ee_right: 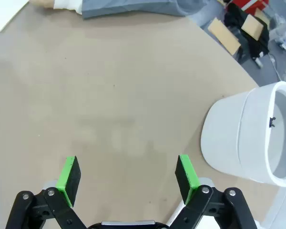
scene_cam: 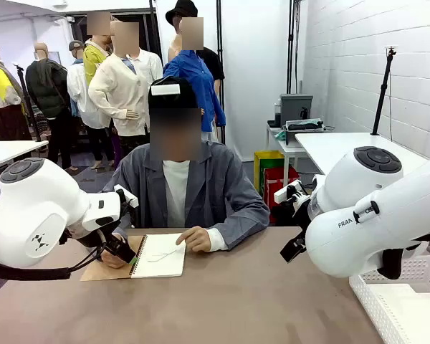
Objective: Sort the paper based on its condition.
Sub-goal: If a person hands you a paper, place it in the Organizing basket , and if it's crumpled, put it in the Trash can.
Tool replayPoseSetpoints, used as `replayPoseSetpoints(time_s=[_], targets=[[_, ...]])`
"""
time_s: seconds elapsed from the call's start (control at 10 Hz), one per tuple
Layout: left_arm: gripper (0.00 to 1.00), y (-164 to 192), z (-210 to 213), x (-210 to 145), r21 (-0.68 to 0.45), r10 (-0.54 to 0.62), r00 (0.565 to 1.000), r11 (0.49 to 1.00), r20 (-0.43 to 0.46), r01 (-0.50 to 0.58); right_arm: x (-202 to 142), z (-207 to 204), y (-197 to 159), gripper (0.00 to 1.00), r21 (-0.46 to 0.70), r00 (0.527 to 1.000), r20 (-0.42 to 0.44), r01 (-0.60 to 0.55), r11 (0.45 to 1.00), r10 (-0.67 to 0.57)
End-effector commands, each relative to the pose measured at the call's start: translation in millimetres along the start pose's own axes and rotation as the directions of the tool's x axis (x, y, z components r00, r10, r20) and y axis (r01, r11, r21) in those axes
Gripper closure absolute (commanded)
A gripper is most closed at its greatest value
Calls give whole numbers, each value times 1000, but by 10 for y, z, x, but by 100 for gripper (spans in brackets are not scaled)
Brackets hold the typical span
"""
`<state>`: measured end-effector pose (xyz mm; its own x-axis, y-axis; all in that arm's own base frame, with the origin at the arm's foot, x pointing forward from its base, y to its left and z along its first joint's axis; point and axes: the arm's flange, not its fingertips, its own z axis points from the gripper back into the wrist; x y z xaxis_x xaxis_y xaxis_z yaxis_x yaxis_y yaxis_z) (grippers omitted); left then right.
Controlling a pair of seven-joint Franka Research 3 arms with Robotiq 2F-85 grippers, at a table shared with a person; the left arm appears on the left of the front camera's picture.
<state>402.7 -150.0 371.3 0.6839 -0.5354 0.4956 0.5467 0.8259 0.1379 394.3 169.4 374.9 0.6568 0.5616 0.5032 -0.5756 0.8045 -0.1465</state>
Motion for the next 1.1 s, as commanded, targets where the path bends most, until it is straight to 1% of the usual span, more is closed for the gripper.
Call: replayPoseSetpoints(time_s=[0.0,1.0], targets=[[0,0,0,0,0,0,1000,1000,0,0,0,0,0,0,0,1000,1,0,1000,0],[0,0,0,0,0,0,1000,1000,0,0,0,0,0,0,0,1000,1,0,1000,0]])
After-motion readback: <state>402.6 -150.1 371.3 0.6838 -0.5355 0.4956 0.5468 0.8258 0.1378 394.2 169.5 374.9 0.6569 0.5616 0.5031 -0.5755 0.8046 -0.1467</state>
